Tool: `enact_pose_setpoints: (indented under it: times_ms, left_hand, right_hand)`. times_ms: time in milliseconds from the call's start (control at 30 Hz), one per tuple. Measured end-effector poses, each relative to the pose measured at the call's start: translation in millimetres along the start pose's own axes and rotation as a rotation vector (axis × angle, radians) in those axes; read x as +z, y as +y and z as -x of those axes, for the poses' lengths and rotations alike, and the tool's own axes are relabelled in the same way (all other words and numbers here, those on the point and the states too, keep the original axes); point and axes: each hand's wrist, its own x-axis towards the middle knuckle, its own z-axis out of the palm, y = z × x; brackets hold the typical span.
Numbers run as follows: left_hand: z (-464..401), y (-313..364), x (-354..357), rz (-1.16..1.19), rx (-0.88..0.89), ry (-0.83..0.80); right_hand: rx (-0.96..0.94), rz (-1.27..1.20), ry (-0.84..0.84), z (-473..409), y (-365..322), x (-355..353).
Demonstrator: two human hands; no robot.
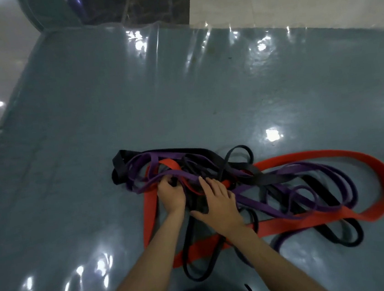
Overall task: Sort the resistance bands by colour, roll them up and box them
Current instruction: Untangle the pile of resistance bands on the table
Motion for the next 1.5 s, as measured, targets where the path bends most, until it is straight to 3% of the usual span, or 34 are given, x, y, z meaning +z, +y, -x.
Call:
enact_pose_setpoints:
  times_ms: [267,367,500,667,733,1000,1133,1267,1433,1500]
  left_hand:
    - [-6.4,-19.1,-14.5,-0.100,0.155,-0.109]
    - [-6.9,-30.4,-26.0,-0.157,0.171,-0.190]
    - [-1.6,-32.6,-42.6,-0.171,0.198,-0.326]
    - [10.1,-17.6,-51.6,-0.198,0.266,-0.422]
    - [17.7,-11.7,-53.9,-0.261,0.236,-0.412]
    - [21.5,-19.8,-85.3,-0.413,0.470,-0.333]
    - [29.7,-17.5,-96.3,-0.398,0.481,-0.307]
    - [40.4,-21.3,-108.0,-0.349,0.467,-0.257]
    - [44.7,-28.3,-117.6,-0.305,0.390,-0.151]
    - [45.9,-29.1,-117.6,-0.301,0.331,-0.149]
  right_hand:
    - [0.062,0.191,0.272,-18.9,-3.4,21.5]
    - [0.066,0.079,0.237,-18.9,-2.3,20.5]
    - [0.041,-0.155,0.050,-16.5,6.9,11.8]
    - [-0.044,-0.270,0.070,-7.4,17.5,-3.0]
    - [-0.013,-0.322,0.115,-4.0,15.1,-11.1]
    - [0.021,-0.560,0.417,0.9,18.1,-53.3]
    - [0.160,-0.682,0.566,-2.1,29.0,-61.2]
    - [0.227,-0.658,0.458,-4.0,41.3,-64.8]
    - [0.232,-0.338,0.152,15.2,28.4,-64.9]
    - [0.162,-0.195,0.149,24.9,17.6,-55.3]
